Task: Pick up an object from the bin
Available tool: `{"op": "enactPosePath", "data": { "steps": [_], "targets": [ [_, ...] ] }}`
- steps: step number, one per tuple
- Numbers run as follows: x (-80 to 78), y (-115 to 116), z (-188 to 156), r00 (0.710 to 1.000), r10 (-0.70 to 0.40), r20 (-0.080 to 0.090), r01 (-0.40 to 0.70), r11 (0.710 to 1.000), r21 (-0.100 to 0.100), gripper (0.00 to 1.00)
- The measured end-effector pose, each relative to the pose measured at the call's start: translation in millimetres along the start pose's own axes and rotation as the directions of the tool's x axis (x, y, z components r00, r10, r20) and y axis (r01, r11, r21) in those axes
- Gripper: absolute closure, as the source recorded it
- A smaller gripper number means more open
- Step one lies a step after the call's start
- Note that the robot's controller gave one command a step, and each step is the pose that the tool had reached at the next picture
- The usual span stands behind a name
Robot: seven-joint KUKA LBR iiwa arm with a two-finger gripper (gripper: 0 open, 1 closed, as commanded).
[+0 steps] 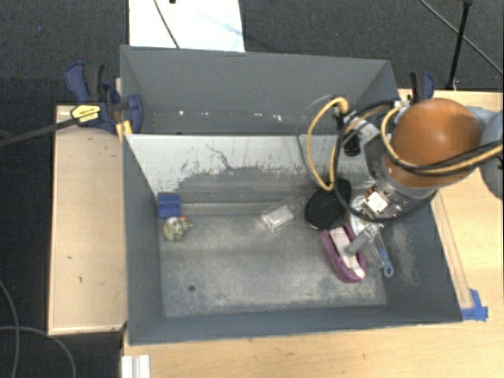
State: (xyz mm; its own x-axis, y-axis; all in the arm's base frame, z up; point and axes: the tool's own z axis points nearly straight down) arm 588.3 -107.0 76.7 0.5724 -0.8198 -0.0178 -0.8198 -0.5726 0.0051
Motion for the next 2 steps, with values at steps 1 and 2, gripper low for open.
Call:
{"op": "enactPosePath", "data": {
  "steps": [1,2],
  "targets": [
    [1.7,0.9,1.9,1.000,-0.002,-0.006,0.002,1.000,0.004,0.00],
    [-0.5,-0.2,0.7,1.000,0.004,0.001,-0.004,1.000,0.001,1.00]
  ]
}}
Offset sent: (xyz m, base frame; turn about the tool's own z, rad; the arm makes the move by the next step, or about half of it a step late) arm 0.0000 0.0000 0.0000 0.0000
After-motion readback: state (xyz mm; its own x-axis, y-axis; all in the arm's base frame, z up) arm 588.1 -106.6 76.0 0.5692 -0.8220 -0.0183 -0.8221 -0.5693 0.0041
